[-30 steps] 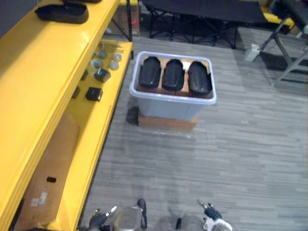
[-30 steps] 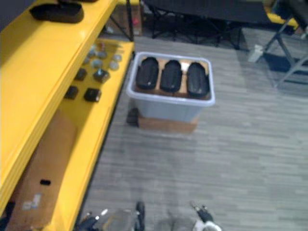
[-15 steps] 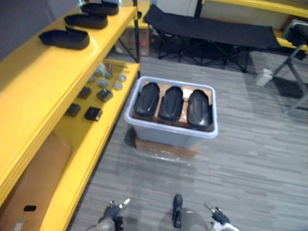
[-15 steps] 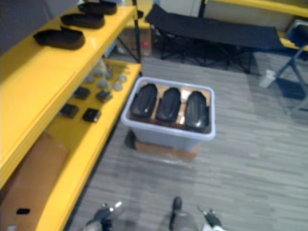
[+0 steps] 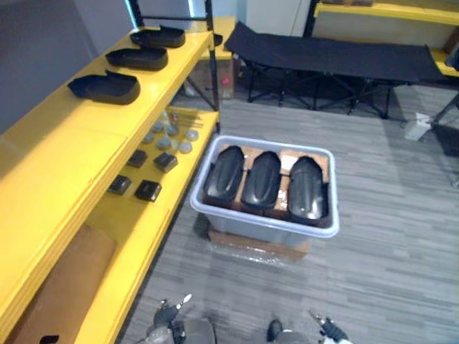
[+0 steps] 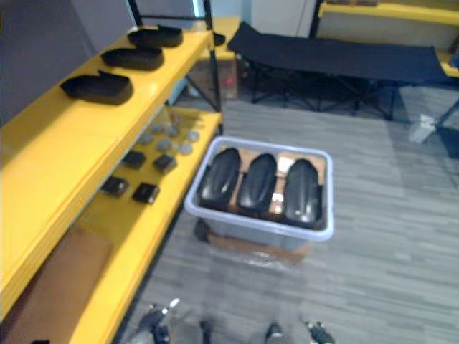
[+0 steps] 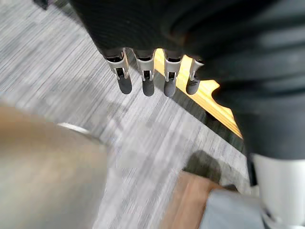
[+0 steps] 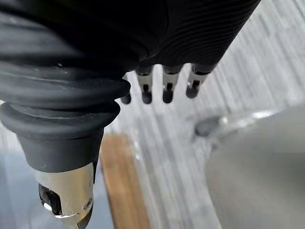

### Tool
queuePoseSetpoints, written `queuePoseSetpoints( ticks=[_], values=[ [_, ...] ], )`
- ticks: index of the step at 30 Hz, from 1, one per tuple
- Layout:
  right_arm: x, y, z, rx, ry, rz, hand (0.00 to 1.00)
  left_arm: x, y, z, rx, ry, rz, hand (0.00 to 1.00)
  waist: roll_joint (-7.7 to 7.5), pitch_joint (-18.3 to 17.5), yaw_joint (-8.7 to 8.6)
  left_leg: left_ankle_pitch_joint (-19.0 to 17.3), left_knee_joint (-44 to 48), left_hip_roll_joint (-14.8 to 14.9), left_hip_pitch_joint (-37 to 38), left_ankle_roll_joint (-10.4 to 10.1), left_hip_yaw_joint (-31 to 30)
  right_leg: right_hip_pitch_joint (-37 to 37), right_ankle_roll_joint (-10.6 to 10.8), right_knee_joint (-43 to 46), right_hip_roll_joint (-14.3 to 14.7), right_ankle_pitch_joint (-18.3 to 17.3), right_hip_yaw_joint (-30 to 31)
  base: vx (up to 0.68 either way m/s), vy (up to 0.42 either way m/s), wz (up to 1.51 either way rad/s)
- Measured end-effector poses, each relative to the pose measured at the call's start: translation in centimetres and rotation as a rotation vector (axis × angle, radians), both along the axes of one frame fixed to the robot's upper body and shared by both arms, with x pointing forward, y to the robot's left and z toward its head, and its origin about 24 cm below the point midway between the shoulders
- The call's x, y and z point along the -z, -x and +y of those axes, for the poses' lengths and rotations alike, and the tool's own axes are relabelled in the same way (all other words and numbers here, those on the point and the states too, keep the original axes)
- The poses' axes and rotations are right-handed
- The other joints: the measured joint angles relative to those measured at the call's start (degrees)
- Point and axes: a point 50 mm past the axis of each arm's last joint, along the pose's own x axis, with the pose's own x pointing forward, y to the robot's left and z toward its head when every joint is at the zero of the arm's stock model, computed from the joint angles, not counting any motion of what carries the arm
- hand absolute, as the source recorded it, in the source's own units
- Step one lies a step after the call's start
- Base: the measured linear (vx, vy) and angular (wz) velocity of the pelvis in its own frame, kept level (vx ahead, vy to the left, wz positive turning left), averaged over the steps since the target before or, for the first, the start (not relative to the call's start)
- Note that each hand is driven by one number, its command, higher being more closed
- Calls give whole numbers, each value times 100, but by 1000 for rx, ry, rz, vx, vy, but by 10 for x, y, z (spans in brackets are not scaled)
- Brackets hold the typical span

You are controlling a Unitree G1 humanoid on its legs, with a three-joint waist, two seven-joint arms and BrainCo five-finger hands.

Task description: Walk over and take plastic housings, then place them on the shelf

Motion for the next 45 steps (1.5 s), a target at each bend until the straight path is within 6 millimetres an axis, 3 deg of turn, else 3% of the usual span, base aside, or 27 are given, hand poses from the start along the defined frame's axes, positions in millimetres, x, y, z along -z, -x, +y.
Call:
queuePoseSetpoints(
  ticks=[2, 6, 8, 12, 15, 16, 18, 19, 22, 24, 25, 26, 27, 28, 30, 31, 33, 35, 38, 40, 43, 45],
  values=[
    [0, -2, 1, -133, 57, 25, 0, -2, -4, 8, 27, -22, -9, 0, -134, 42, 72, -32, 14, -182, 34, 54, 69, 99, 47, -140, -161, 36, 9, 223, 167, -4],
    [-1, -5, -1, -176, 92, 36, 0, -3, -5, 7, 72, -32, -9, 0, -66, 32, 86, -479, 214, -214, 266, 282, 42, 191, 168, 330, -211, -198, -16, 197, 109, -1],
    [-2, -9, -1, -178, 98, 23, 0, -2, -4, 4, 77, -23, -6, 0, -48, 34, 75, -628, 156, -213, 560, 341, 58, -105, 150, 1438, -345, -482, -10, 99, 83, -6],
    [-4, -12, 2, -169, 114, -6, 0, -2, -2, 8, 116, -46, 3, 0, -85, 36, 9, -695, 69, -270, 896, 460, -71, -556, 128, 2842, -574, -522, -21, 43, 88, 18],
    [-6, -19, 10, -223, 125, -57, 0, -3, -2, 15, 111, -68, 5, 0, -114, 19, -87, -699, 73, -121, 896, 464, -375, -543, 97, 2316, -226, -950, -59, 14, -23, 45],
    [-8, -23, 14, -280, 130, -89, 0, -4, -3, 16, 109, -70, 3, 0, -122, 14, -81, -701, 88, -103, 887, 453, -423, -541, 59, 1738, -57, -831, -36, 76, -50, 36],
    [-11, -28, 20, -385, 135, -138, 0, -3, -2, 15, 135, -75, 15, 0, -199, -45, -96, -767, 115, -208, 819, 343, -615, -517, 34, 1214, 5, -380, -54, 111, -100, 33],
    [-13, -33, 23, -461, 146, -177, 0, -2, -2, 7, 141, -56, 18, 0, -75, -92, -89, -773, 108, -156, 767, 327, -724, -454, 41, 969, 67, -326, -57, 108, -97, 29],
    [-22, -49, 40, -667, 168, -283, 0, 2, -1, -10, 138, -17, 29, 0, 104, -141, -85, -766, 101, -88, 608, 292, -733, -336, 25, 435, 181, -176, -164, 132, -67, 6],
    [-27, -54, 54, -790, 175, -342, 0, 2, -1, -11, 145, -16, 34, 0, 68, -141, -74, -733, 323, -124, 587, 240, -720, -141, 11, 210, 189, -124, -183, 131, -9, 3],
    [-33, -62, 65, -888, 198, -400, 0, 1, -2, -5, 144, -31, 35, 0, -114, -58, -33, -855, 864, -211, 304, 238, -772, -27, 6, 153, 15, -118, -185, 107, 43, 0],
    [-36, -65, 71, -930, 205, -433, 0, 0, -3, -3, 145, -41, 31, 0, -173, -64, -5, -959, 768, -279, 211, 300, -805, -17, 8, 148, -78, -116, -178, 61, 34, 6],
    [-41, -71, 75, -987, 230, -479, 0, -1, -4, 0, 147, -48, 27, 0, -162, -84, -29, -712, -61, -326, 214, 213, -883, -17, 43, 144, -131, -98, -194, 79, 27, 4],
    [-48, -76, 78, -1050, 262, -532, 0, -1, -5, -1, 133, -46, 23, 0, -199, -60, -8, -81, -507, -349, 304, 214, -814, -25, 109, 111, -151, -75, -182, 85, 73, 3],
    [-69, -90, 101, -1169, 285, -702, 0, -4, -7, 6, 123, -83, 6, 0, -266, -26, 82, -57, -374, -361, 163, 205, -839, -25, 2, -32, -144, 122, -183, 86, 93, 5],
    [-91, -97, 123, -1209, 276, -870, 0, -7, -10, 14, 117, -114, -9, 0, -382, 39, 108, -58, -246, -359, 93, 204, -862, -6, -1, -78, -138, 170, -192, 72, 26, 15],
    [-117, -103, 143, -1206, 283, -1035, 0, -8, -12, 18, 120, -126, -17, 0, -405, 84, 129, -62, -79, -348, 104, 204, -867, 130, -2, -39, -132, 171, -226, 64, 11, 21],
    [-152, -113, 148, -1090, 336, -1203, 0, -8, -10, 17, 133, -130, -33, 0, -358, 110, 143, -127, 229, -296, 97, 209, -806, 178, -7, 89, -126, 167, -217, 60, 8, 5],
    [-187, -128, 132, -863, 429, -1334, 0, -9, -9, 15, 159, -144, -65, 0, -273, 78, 165, -223, 379, -281, 124, 191, -686, 160, -10, 162, -126, 110, -107, 49, -2, -38],
    [-214, -144, 92, -597, 537, -1392, 0, -8, -8, 11, 166, -137, -74, 0, -174, 35, 32, -223, 192, -327, 168, 192, -607, 51, 4, 177, -170, 83, -7, 41, 21, -25],
    [-227, -147, 42, -308, 657, -1377, 0, -8, -6, 10, 203, -147, -70, 0, -154, 29, -81, -223, 84, -308, 382, 192, -562, 172, 5, 202, -157, 79, -8, 47, 11, -9],
    [-235, -143, 24, -200, 702, -1389, 0, -8, -6, 8, 236, -155, -70, 0, -123, -4, -113, -223, 65, -285, 484, 192, -560, 223, -15, 262, -142, 67, -6, 46, -11, -5]
  ],
)
